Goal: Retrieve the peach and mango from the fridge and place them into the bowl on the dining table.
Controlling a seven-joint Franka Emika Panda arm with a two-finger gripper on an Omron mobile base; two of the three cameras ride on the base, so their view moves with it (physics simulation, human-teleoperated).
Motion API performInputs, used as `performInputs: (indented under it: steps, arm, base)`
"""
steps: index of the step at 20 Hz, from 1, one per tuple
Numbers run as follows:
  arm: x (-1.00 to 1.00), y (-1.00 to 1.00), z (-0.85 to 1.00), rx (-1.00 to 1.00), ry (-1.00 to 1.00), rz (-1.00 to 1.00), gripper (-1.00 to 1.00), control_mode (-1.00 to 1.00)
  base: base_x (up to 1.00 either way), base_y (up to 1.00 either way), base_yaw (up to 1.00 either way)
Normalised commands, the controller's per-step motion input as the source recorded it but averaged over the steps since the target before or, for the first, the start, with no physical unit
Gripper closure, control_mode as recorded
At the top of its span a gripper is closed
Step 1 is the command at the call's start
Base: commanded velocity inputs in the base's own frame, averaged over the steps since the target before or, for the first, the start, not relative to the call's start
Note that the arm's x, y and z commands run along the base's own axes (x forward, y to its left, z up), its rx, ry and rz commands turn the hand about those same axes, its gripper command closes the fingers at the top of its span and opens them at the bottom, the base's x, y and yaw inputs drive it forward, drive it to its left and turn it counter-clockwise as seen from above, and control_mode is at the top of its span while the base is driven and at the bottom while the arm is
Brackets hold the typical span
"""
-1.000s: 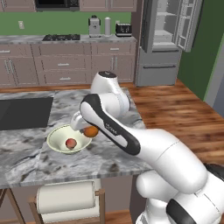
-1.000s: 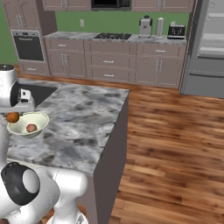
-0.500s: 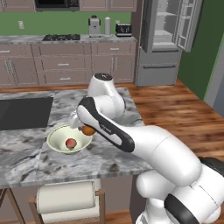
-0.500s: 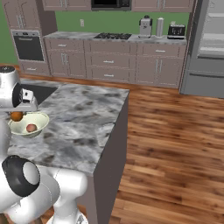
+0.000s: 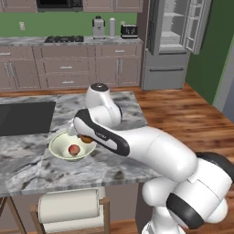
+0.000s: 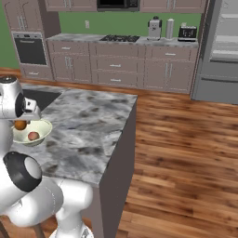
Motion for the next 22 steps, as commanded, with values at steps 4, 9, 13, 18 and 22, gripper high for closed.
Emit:
performInputs:
  steps: [4, 9, 13, 18, 22]
  arm:
    - [0.32, 0.21, -0.26, 0.0, 0.0, -0.04, 1.0, -1.0]
    - [0.19, 0.14, -0.22, 0.0, 0.0, -0.04, 1.0, -1.0]
    - [0.1, 0.06, -0.19, 0.0, 0.0, -0.05, 1.0, -1.0]
    - [0.13, 0.06, -0.19, 0.0, 0.0, -0.04, 1.0, -1.0]
    - [0.23, 0.09, -0.19, 0.0, 0.0, -0.05, 1.0, -1.0]
  base:
    - [0.0, 0.0, 0.0]
    - [0.0, 0.0, 0.0]
    - [0.0, 0.0, 0.0]
    - [0.0, 0.0, 0.0]
    - [0.0, 0.0, 0.0]
